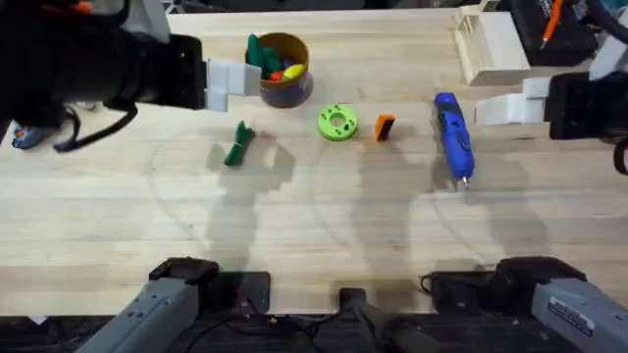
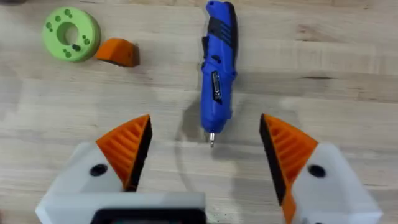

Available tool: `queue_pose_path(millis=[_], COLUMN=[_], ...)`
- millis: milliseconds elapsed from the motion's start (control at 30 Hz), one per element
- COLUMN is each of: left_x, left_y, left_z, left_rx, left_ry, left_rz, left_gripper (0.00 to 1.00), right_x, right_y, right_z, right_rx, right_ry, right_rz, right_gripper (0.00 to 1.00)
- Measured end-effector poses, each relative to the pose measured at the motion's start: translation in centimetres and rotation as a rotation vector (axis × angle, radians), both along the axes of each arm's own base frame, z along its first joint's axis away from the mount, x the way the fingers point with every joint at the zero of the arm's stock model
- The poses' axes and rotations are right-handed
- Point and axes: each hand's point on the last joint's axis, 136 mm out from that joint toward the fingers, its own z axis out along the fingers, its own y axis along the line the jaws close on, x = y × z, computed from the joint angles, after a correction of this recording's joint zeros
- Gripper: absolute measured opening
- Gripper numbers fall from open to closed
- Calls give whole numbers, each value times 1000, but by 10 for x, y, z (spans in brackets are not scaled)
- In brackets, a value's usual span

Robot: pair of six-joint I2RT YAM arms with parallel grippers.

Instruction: Pick up the gripper from the table and insert it into the empty holder that is missing its gripper. Then pick up a screw, insert it into the mounting hole, and use the screwdriver to tighten it. Finally, clean up the table by picking up the vegetable and placing it into the bucket.

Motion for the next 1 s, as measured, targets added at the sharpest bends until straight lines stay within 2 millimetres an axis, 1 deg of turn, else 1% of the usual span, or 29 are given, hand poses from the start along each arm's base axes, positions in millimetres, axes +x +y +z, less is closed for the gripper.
queue_pose_path(millis=[133, 200, 233, 333, 467, 567, 867, 1000], left_x=[-10, -14, -15, -18, -22, -22, -1, 10], left_y=[4, 4, 4, 4, 4, 4, 3, 2], left_z=[0, 4, 19, 36, 51, 51, 88, 93], left_rx=[-7, -13, -27, -38, -45, -45, -60, -52], left_ry=[-57, -96, -172, -249, -315, -316, -484, -514], left_rz=[27, 32, 32, 32, 31, 32, 34, 27], left_gripper=[986, 986, 986, 986, 985, 986, 985, 985], right_x=[0, 0, 0, 0, 0, 0, 0, 0], right_y=[0, 0, 0, 0, 0, 0, 0, 0], right_z=[0, 0, 0, 0, 0, 0, 0, 0], right_rx=[0, 0, 0, 0, 0, 0, 0, 0], right_ry=[0, 0, 0, 0, 0, 0, 0, 0], right_rz=[0, 0, 0, 0, 0, 0, 0, 0], right_gripper=[993, 993, 993, 992, 993, 993, 993, 994])
